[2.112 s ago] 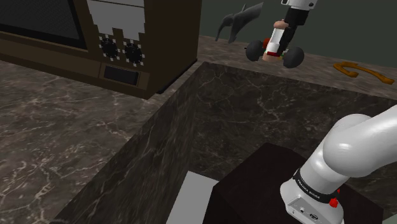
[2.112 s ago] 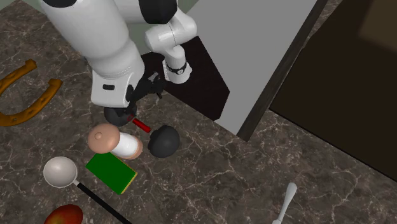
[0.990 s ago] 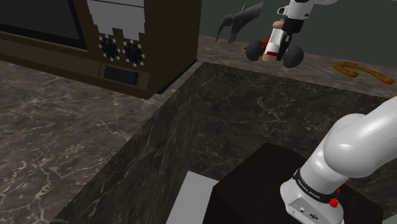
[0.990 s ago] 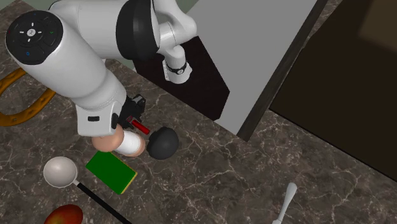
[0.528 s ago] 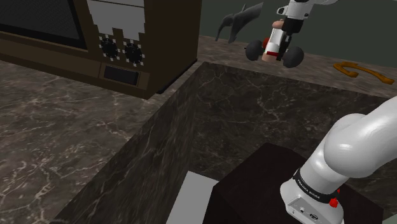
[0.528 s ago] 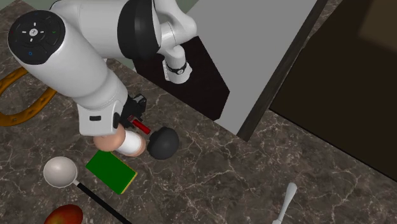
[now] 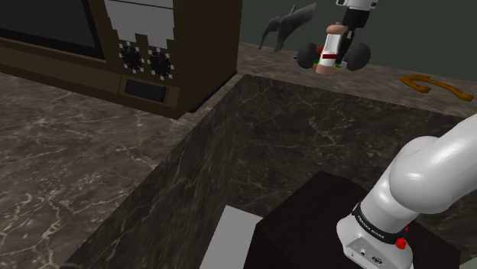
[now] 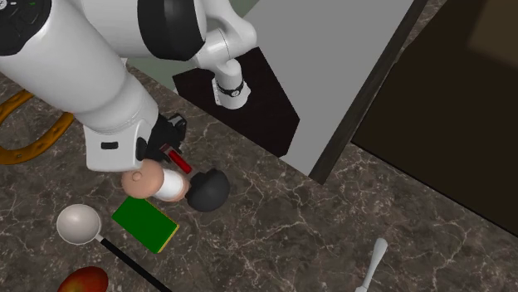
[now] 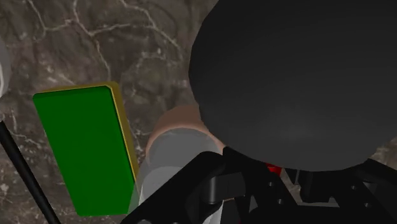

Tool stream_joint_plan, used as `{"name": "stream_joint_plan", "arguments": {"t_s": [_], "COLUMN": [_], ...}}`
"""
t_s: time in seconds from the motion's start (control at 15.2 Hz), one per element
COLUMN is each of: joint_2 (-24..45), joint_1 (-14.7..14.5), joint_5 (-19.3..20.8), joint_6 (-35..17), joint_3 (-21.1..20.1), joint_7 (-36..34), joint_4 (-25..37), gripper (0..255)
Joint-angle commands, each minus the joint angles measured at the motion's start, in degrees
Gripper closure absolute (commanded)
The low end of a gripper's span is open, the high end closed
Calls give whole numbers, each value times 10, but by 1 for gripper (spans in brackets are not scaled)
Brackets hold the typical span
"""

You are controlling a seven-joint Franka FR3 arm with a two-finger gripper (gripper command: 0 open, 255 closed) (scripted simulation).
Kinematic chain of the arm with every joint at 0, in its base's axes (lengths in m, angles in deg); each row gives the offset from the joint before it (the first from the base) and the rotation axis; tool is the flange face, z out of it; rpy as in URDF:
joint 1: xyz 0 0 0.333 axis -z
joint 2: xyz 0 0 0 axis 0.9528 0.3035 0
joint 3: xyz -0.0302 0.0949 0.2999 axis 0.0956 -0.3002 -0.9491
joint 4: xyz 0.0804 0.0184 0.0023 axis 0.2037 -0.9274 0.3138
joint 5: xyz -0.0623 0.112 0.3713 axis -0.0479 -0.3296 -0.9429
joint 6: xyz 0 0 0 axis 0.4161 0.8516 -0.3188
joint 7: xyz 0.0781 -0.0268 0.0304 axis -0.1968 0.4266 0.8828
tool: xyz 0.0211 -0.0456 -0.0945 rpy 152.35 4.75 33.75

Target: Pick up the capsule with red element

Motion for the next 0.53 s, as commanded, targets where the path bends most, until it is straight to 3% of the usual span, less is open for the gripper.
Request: {"name": "stream_joint_plan", "arguments": {"t_s": [0.0, 0.46], "joint_2": [5, 19], "joint_1": [-1, -4], "joint_5": [-2, -8], "joint_6": [15, 54], "joint_3": [0, 0], "joint_7": [2, 8], "joint_4": [20, 73], "gripper": [255, 255]}}
